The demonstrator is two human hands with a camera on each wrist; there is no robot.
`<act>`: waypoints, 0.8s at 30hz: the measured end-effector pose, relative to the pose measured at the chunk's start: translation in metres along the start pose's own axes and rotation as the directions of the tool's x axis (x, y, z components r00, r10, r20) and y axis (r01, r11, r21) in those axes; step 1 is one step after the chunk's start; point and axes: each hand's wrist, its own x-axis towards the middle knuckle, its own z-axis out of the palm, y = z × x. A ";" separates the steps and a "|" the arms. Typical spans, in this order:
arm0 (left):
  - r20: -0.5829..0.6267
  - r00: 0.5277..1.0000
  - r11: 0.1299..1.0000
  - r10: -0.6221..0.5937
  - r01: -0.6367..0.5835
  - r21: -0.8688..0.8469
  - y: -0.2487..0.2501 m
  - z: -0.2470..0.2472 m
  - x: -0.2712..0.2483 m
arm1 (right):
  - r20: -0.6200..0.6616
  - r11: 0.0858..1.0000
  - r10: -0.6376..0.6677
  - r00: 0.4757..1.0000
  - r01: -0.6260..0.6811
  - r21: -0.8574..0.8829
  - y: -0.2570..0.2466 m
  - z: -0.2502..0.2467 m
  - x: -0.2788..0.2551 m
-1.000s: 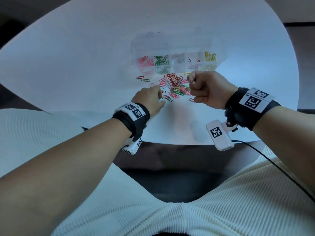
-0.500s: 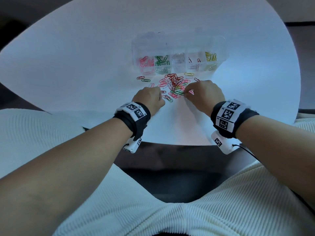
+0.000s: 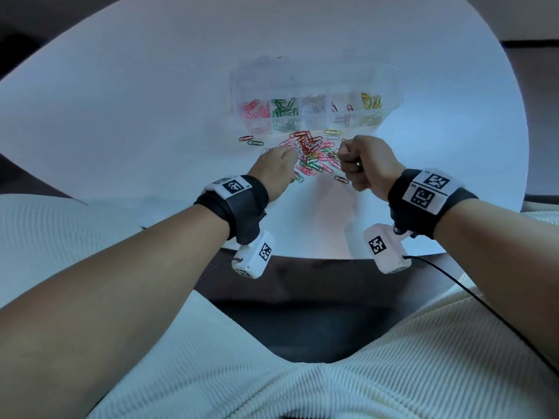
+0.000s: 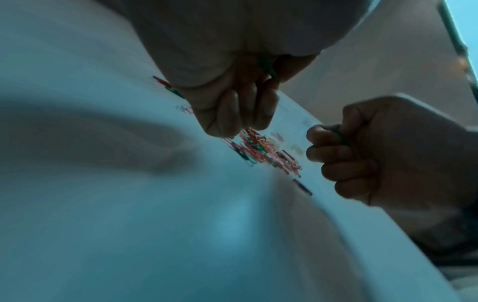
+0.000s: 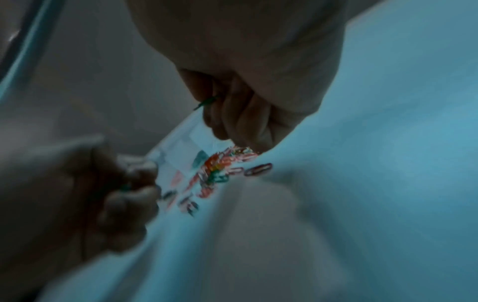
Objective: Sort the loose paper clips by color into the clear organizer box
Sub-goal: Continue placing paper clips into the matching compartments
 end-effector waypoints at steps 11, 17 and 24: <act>0.138 0.980 0.754 -0.142 0.198 -0.626 0.015 -0.018 -0.005 | 0.246 0.892 0.047 0.968 -0.152 0.427 -0.036 0.024 -0.002; 0.032 0.988 0.957 -0.153 0.156 -0.246 0.019 -0.033 0.004 | -0.079 0.961 0.057 0.995 -0.034 0.273 -0.065 0.043 0.016; 0.027 0.999 0.882 -0.034 0.017 0.471 0.040 -0.054 0.004 | -0.336 0.939 -0.136 0.932 0.013 -0.344 -0.089 0.038 0.028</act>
